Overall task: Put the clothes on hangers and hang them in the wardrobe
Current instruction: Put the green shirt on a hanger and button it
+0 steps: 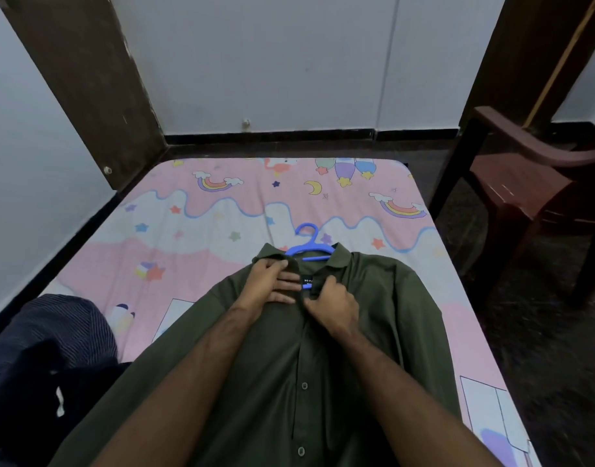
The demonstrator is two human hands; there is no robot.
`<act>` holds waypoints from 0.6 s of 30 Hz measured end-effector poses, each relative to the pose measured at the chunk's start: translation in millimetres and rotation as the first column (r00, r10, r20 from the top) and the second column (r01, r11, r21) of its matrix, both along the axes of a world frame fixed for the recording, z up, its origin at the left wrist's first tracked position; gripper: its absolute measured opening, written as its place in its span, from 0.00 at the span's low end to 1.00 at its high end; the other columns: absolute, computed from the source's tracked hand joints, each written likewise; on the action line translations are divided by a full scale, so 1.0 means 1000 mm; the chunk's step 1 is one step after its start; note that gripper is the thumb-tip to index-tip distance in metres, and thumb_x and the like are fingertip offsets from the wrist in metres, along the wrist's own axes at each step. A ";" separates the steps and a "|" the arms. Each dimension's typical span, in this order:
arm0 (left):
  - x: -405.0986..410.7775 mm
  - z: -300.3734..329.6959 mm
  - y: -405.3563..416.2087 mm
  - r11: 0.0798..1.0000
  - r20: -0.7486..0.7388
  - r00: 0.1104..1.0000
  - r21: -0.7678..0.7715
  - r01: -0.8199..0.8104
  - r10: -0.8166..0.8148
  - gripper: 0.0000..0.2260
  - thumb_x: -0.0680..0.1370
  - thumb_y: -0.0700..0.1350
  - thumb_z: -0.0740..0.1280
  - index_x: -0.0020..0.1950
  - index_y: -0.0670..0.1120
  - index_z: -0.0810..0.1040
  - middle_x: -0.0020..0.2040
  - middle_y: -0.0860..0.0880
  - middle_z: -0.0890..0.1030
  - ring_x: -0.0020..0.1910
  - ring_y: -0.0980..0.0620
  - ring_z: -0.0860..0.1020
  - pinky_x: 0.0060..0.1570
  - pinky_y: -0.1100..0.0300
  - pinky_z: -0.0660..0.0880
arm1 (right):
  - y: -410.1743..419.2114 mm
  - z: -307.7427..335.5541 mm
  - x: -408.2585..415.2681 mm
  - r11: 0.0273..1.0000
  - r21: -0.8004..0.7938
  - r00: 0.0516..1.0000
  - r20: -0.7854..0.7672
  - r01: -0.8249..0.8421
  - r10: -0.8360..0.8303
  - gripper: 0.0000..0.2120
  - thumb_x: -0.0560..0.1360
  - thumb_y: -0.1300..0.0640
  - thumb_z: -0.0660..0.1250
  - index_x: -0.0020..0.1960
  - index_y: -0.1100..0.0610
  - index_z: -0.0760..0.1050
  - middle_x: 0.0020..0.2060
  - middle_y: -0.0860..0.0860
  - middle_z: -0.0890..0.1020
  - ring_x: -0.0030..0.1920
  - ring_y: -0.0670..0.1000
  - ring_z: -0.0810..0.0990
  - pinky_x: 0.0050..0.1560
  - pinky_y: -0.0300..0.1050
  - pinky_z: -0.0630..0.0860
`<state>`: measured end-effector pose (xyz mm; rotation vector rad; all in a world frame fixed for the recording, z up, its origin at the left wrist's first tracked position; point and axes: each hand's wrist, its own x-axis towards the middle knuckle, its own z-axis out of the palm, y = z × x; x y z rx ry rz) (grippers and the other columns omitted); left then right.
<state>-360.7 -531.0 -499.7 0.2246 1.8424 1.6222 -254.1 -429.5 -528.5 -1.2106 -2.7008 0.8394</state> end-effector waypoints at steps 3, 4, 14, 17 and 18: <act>0.005 -0.019 0.011 0.993 -0.184 0.977 -0.061 0.100 -0.110 0.10 0.82 0.37 0.61 0.62 0.43 0.75 0.57 0.42 0.80 0.54 0.47 0.81 0.42 0.54 0.80 | 0.003 0.002 -0.001 1.000 0.007 1.000 0.013 0.003 -0.003 0.21 0.75 0.47 0.67 0.61 0.60 0.71 0.59 0.59 0.80 0.61 0.62 0.79 0.56 0.51 0.76; 0.007 -0.033 0.010 0.989 -0.319 0.940 -0.123 0.088 -0.123 0.13 0.80 0.34 0.61 0.62 0.44 0.76 0.57 0.44 0.79 0.55 0.48 0.80 0.45 0.56 0.79 | 0.005 0.002 0.000 1.000 -0.007 1.000 0.003 0.010 -0.010 0.18 0.75 0.49 0.66 0.59 0.60 0.72 0.59 0.59 0.81 0.61 0.63 0.80 0.55 0.51 0.76; 0.028 -0.087 0.001 0.980 -0.795 0.597 -0.186 -0.070 -0.108 0.18 0.73 0.34 0.72 0.62 0.46 0.78 0.48 0.51 0.71 0.43 0.58 0.73 0.50 0.60 0.75 | 0.019 -0.009 0.019 0.978 -0.202 0.983 -0.162 0.056 -0.089 0.13 0.71 0.49 0.70 0.51 0.54 0.74 0.50 0.53 0.83 0.53 0.58 0.82 0.49 0.46 0.76; 0.038 -0.091 0.000 0.931 -0.861 0.478 -0.301 -0.206 -0.173 0.10 0.75 0.43 0.73 0.53 0.49 0.75 0.46 0.53 0.74 0.47 0.52 0.74 0.51 0.53 0.72 | 0.014 -0.003 0.012 0.996 -0.086 0.999 -0.047 -0.028 0.024 0.18 0.71 0.49 0.71 0.54 0.57 0.70 0.53 0.56 0.81 0.56 0.61 0.81 0.47 0.47 0.74; 0.040 -0.092 0.000 0.911 -0.864 0.468 -0.331 -0.246 -0.187 0.09 0.75 0.45 0.73 0.50 0.49 0.74 0.47 0.52 0.75 0.48 0.50 0.74 0.51 0.51 0.72 | 0.015 -0.001 0.011 0.997 -0.067 0.998 -0.029 -0.050 0.048 0.17 0.72 0.51 0.70 0.54 0.59 0.69 0.54 0.58 0.81 0.56 0.62 0.81 0.47 0.47 0.74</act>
